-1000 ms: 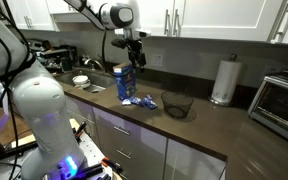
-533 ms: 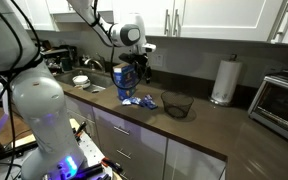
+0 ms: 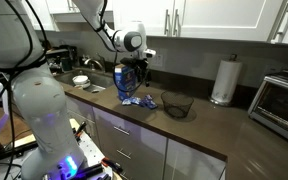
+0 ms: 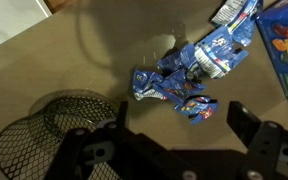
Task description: Put a blue packet in the basket
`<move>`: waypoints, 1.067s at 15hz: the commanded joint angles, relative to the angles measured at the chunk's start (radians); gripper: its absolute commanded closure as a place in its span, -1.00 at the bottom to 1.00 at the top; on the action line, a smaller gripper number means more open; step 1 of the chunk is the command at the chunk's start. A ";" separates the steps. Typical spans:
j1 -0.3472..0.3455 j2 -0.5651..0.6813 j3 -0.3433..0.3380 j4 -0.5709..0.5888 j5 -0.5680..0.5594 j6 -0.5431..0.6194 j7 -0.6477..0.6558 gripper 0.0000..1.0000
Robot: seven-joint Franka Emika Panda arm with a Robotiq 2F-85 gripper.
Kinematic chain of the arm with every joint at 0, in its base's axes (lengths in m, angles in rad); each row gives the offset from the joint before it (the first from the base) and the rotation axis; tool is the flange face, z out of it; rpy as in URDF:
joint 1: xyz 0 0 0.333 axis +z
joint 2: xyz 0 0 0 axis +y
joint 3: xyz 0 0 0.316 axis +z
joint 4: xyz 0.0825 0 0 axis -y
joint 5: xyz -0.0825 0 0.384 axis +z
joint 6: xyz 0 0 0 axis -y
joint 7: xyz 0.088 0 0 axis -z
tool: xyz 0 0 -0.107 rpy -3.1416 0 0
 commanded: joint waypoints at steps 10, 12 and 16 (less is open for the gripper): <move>0.074 0.210 -0.023 -0.003 0.090 0.173 -0.054 -1.00; 0.087 0.252 -0.028 -0.004 0.073 0.173 -0.046 -1.00; 0.122 0.329 -0.052 -0.009 -0.006 0.222 -0.018 -1.00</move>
